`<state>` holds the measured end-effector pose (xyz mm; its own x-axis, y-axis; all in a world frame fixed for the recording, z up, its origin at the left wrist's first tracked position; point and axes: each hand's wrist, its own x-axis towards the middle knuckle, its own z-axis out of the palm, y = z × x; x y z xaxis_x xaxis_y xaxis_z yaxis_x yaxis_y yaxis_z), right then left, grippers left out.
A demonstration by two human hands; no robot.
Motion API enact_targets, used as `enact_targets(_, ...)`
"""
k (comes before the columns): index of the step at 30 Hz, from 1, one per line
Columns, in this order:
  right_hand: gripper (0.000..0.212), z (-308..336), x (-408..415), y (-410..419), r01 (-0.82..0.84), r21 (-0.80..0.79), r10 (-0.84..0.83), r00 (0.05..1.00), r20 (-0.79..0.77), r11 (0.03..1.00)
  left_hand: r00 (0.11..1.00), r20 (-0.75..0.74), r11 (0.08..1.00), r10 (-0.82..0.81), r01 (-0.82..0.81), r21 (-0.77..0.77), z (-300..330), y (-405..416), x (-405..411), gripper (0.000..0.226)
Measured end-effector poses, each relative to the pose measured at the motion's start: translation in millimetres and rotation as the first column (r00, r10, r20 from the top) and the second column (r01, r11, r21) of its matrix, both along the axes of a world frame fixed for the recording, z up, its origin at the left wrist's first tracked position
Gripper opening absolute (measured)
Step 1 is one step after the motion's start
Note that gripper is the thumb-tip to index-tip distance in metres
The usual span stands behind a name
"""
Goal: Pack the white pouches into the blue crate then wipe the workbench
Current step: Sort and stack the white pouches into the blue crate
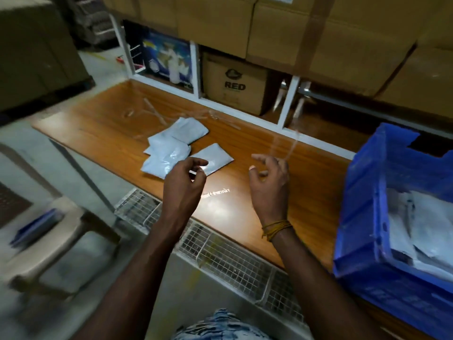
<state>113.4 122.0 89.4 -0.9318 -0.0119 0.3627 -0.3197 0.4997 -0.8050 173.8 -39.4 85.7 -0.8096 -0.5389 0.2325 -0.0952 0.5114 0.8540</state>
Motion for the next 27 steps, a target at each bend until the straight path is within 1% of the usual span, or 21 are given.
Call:
enact_targets(6,0.027,-14,5,-72,-0.053,0.024,0.051,0.996,0.078,0.998,0.997,0.066,0.999,0.040,-0.039,-0.006,-14,-66,8,0.022)
enact_targets(9,0.029,-25,3,-92,-0.097,0.038,0.090,0.983,0.162,0.995,0.994,0.099,0.999,0.047,-0.046,-0.010,-21,-84,1,0.023)
enact_targets(11,0.034,-33,-4,-105,-0.126,0.076,0.105,0.965,0.241,0.989,0.991,0.130,0.999,0.036,-0.035,-0.012,-27,-95,-10,0.023)
enact_targets(15,0.047,-54,-27,-128,-0.201,0.157,0.125,0.909,0.397,0.967,0.964,0.264,0.999,-0.001,0.013,-0.042,-46,-115,-37,0.029)
enact_targets(19,0.053,-82,-66,-159,-0.236,0.197,0.114,0.866,0.486,0.952,0.910,0.412,0.990,-0.043,0.095,-0.107,-66,-133,-69,0.041)
enact_targets(23,0.058,-110,-109,-192,-0.273,0.321,0.067,0.845,0.530,0.907,0.845,0.535,0.976,-0.011,0.125,-0.178,-87,-151,-102,0.052)
enact_targets(27,0.057,-137,-146,-210,-0.332,0.516,0.013,0.850,0.526,0.790,0.817,0.573,0.933,0.060,0.159,-0.324,-106,-163,-137,0.058)
